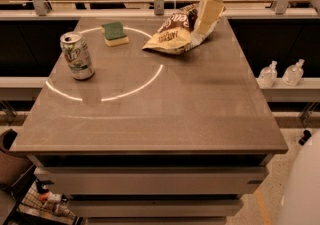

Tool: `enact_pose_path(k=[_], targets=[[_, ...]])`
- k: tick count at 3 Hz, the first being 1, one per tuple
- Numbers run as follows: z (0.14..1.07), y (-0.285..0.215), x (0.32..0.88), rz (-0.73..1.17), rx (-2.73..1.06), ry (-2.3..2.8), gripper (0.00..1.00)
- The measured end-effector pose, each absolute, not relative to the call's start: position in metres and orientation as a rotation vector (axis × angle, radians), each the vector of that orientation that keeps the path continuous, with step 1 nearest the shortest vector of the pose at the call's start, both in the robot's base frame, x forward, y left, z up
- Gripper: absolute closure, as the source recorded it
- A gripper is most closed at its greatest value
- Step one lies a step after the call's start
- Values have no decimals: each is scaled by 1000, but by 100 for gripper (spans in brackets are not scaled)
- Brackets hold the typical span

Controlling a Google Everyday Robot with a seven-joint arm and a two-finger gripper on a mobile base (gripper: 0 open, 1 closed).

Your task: Pick brown chip bag

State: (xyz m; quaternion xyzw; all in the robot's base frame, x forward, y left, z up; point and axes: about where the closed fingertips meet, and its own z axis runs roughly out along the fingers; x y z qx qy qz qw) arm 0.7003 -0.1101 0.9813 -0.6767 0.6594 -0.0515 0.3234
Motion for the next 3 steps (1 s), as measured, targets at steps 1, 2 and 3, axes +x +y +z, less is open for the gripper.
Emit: enact_pose_path(k=[1,2,3], targets=[[964,-90,706,-126,-1718,1744,0],[942,-83,714,-123,-1677,1777,0],[918,-78,730,-109,-1660,1799,0]])
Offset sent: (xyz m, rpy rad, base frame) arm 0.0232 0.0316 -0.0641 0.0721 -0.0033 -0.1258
